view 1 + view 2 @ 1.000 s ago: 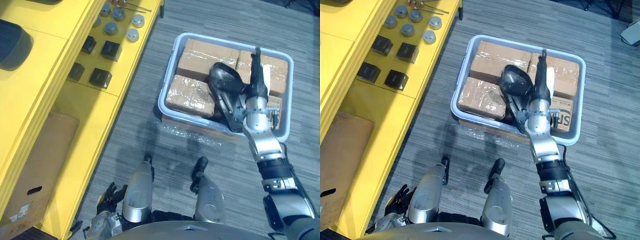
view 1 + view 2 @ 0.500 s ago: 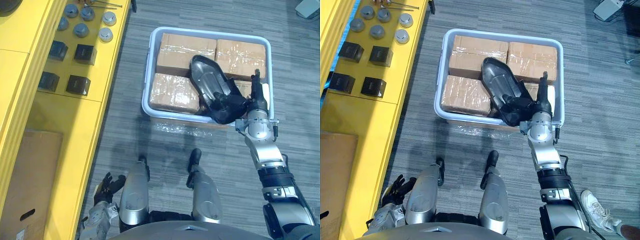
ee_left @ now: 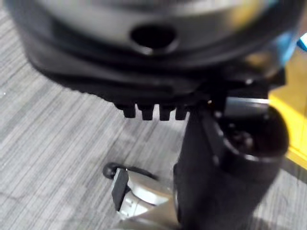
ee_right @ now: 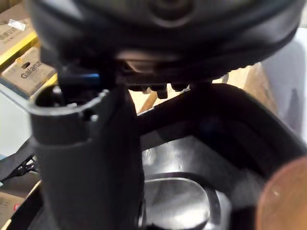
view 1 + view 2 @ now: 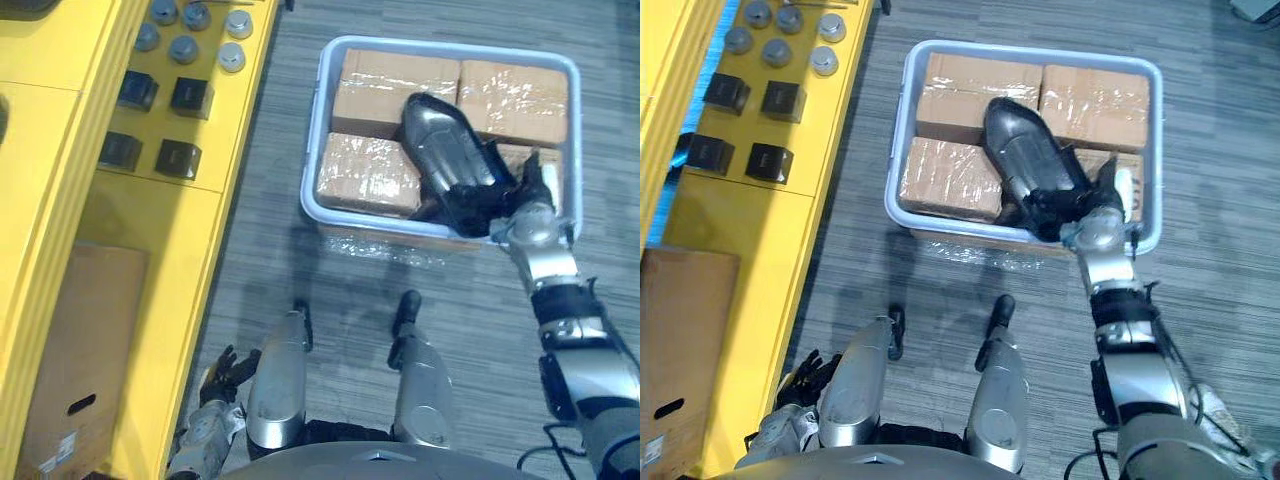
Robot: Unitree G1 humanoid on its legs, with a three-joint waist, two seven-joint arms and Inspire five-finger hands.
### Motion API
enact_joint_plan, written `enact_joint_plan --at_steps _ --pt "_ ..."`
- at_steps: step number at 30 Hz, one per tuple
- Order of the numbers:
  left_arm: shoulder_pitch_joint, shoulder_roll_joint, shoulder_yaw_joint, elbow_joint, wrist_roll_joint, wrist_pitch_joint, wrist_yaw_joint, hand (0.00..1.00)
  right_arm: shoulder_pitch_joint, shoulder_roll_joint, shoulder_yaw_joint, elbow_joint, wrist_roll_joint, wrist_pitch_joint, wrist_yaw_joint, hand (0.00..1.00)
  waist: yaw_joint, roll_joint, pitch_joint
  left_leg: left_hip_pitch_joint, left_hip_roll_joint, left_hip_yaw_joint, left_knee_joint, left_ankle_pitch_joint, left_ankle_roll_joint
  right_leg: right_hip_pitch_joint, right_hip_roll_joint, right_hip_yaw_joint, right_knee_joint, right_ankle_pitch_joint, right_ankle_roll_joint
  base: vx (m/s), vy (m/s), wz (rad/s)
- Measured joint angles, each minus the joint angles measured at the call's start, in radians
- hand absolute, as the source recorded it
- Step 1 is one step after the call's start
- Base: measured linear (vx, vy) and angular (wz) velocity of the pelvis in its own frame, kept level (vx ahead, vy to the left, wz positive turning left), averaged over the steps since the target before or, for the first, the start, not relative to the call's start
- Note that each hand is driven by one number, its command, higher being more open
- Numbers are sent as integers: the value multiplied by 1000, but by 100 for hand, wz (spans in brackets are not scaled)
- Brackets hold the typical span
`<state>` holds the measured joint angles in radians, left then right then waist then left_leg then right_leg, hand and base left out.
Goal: Walk over and take three plastic housings, then place them on the shelf
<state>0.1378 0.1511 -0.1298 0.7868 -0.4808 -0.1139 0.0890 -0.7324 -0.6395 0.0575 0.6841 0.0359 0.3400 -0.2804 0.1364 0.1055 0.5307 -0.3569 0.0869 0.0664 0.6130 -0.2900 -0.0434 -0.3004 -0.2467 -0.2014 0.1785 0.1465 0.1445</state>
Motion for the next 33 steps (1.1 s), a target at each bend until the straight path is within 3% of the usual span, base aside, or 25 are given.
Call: enact_joint_plan --at_steps 2,5,12,15,18,22,27,30,33 --pt "-11 -2 -22 17 -29 3 -1 100 -49 -56 35 52 -71 29 13 0 1 22 0 -16 -9 -16 7 4 2 -2 -8 -17 3 0 1 -80 68 22" --pt "-22 2 -43 20 -34 3 -3 100 -88 -114 75 132 -162 64 46 0 23 32 0 -23 -12 -23 3 12 0 -7 -14 -28 10 0 0 -56 44 9" --pt "-32 6 -87 41 -63 1 -3 100 -154 -173 131 216 -270 64 157 0 22 54 -4 -15 -24 -48 -59 58 -13 -6 -23 -63 10 -8 -12 -11 6 14" --pt "-32 7 -94 41 -63 3 -3 100 -155 -143 132 217 -300 26 185 0 21 58 -6 -3 -23 -50 -81 72 -18 -3 -23 -67 11 -11 -17 -1 -5 4" --pt "-31 6 -110 41 -64 3 -3 100 -148 -122 142 225 -306 6 158 0 24 71 -15 8 -25 -57 -92 77 -19 8 -24 -72 11 -12 -19 -27 17 5" --pt "-26 6 -110 33 -106 4 0 100 -99 -96 150 219 -306 -81 46 0 19 71 -15 24 -27 -66 -122 95 -24 28 -24 -92 -6 -13 -24 -26 13 9" --pt "-1 -9 -53 -43 -115 35 131 100 24 -40 109 90 -343 -145 -82 0 10 67 -13 70 -24 -73 -183 121 -36 68 -14 -104 -47 -2 -32 24 -8 5" --pt "8 -36 16 -170 -119 44 197 100 124 23 89 -25 -347 -179 -134 0 -7 48 -12 109 -22 -78 -240 146 -44 100 -6 -120 -81 6 -35 84 -36 6" --pt "26 -53 91 -371 -108 53 232 100 233 109 52 -161 -386 -190 -153 0 -11 9 -9 165 -6 -78 -296 163 -56 142 14 -124 -106 6 -40 101 -41 -2"
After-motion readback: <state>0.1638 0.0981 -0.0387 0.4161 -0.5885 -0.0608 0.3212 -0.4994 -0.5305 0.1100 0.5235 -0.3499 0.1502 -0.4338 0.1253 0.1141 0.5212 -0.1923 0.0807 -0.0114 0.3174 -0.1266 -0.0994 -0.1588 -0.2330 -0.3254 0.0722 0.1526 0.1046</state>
